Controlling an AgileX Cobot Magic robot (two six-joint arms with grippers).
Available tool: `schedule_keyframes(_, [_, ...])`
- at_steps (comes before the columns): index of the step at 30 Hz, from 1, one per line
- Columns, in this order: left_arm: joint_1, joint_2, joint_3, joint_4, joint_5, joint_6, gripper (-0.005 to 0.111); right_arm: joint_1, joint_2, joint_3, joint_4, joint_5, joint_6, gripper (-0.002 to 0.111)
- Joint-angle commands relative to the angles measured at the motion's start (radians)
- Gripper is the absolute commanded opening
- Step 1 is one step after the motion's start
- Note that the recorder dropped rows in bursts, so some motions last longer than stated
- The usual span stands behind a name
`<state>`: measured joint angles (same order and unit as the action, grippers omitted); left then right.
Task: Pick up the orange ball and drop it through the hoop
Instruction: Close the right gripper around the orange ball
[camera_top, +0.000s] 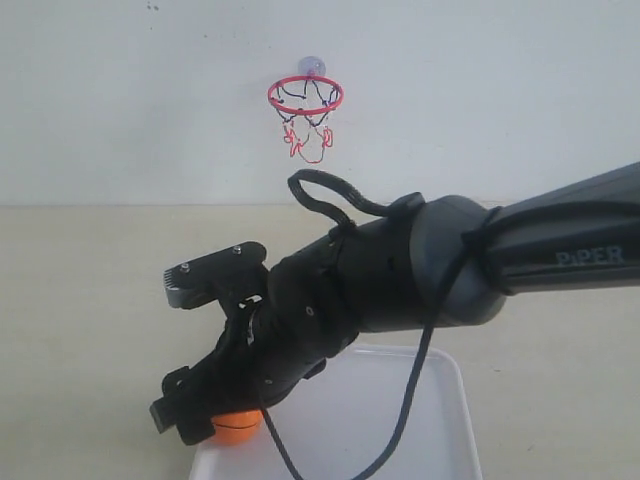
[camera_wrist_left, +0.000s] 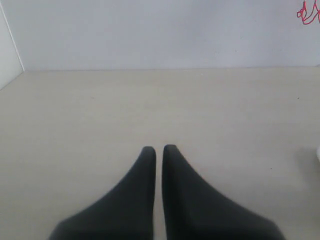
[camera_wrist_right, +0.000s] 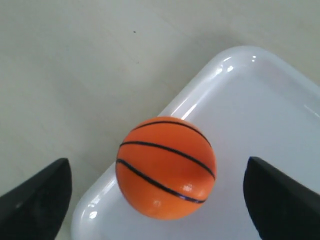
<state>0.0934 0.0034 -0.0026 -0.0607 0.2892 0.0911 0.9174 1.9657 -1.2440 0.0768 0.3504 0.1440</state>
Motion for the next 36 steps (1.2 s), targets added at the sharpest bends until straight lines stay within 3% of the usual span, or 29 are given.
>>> schedule_keyframes(1, [0.004, -0.003, 0.003, -0.002, -0.003, 0.004, 0.004, 0.0, 0.011, -0.005, -0.008, -0.018, 0.026, 0.086])
schedule_keyframes(10, [0.004, -0.003, 0.003, -0.002, -0.003, 0.004, 0.004, 0.0, 0.026, -0.005, -0.008, -0.023, 0.04, 0.074])
schedule_keyframes(31, [0.004, -0.003, 0.003, -0.002, -0.003, 0.004, 0.004, 0.0, 0.055, -0.005, -0.003, -0.078, 0.094, 0.074])
schedule_keyframes(33, [0.004, -0.003, 0.003, -0.002, -0.003, 0.004, 0.004, 0.0, 0.055, -0.005, -0.003, -0.078, 0.124, 0.055])
schedule_keyframes(35, [0.004, -0.003, 0.003, -0.002, -0.003, 0.004, 0.004, 0.0, 0.042, -0.005, -0.018, -0.072, 0.111, 0.01])
schedule_keyframes(36, [0.004, -0.003, 0.003, -0.002, -0.003, 0.004, 0.004, 0.0, 0.024, -0.005, -0.05, -0.063, 0.08, 0.001])
